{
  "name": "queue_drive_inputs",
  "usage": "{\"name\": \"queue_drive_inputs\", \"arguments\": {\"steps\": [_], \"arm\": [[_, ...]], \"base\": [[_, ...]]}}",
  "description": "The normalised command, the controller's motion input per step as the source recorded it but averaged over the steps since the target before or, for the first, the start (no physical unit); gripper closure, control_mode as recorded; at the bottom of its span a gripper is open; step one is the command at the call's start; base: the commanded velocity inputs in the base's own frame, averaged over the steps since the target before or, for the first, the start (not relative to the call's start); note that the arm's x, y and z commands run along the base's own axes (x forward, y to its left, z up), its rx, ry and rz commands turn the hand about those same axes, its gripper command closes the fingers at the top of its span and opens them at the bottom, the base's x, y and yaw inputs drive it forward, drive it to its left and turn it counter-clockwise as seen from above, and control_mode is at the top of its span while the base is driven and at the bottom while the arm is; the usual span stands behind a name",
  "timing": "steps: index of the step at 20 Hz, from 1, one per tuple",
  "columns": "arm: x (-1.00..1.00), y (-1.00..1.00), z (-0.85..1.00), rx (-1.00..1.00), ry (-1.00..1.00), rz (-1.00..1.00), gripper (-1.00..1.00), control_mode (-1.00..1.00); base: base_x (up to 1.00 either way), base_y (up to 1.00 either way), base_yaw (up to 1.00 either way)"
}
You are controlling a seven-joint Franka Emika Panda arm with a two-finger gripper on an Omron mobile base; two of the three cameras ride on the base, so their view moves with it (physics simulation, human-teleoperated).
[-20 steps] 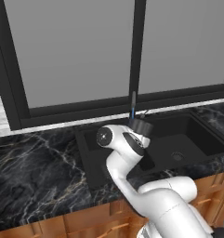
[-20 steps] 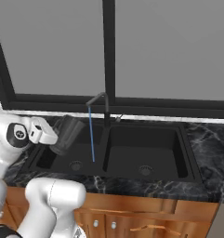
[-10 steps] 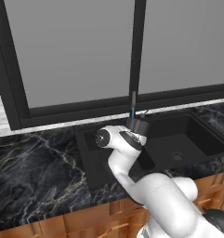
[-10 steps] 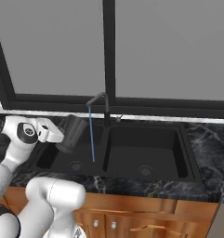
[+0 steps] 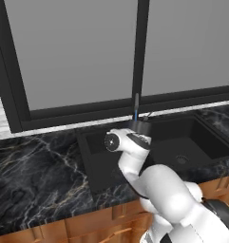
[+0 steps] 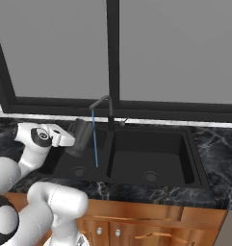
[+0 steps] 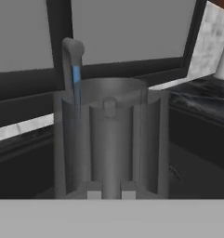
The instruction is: Turn on the sink faucet and place the jug under the water for a few seconds to fill it up.
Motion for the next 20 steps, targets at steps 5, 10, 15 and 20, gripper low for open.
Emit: {"name": "queue_drive_inputs", "arguments": {"steps": [5, 10, 15, 20], "arm": [[0.29, -0.03, -0.21, -0.05, 0.00, 0.09, 1.00, -1.00], [0.30, 0.00, -0.13, -0.04, -0.03, 0.06, 1.00, -1.00], [0.19, 0.00, -0.07, -0.01, -0.08, 0.02, 1.00, -1.00], [0.03, 0.00, -0.04, 0.00, -0.13, 0.00, 1.00, -1.00]], "base": [[0.00, 0.00, 0.00], [0.00, 0.00, 0.00], [0.00, 0.00, 0.00], [0.00, 0.00, 0.00]]}}
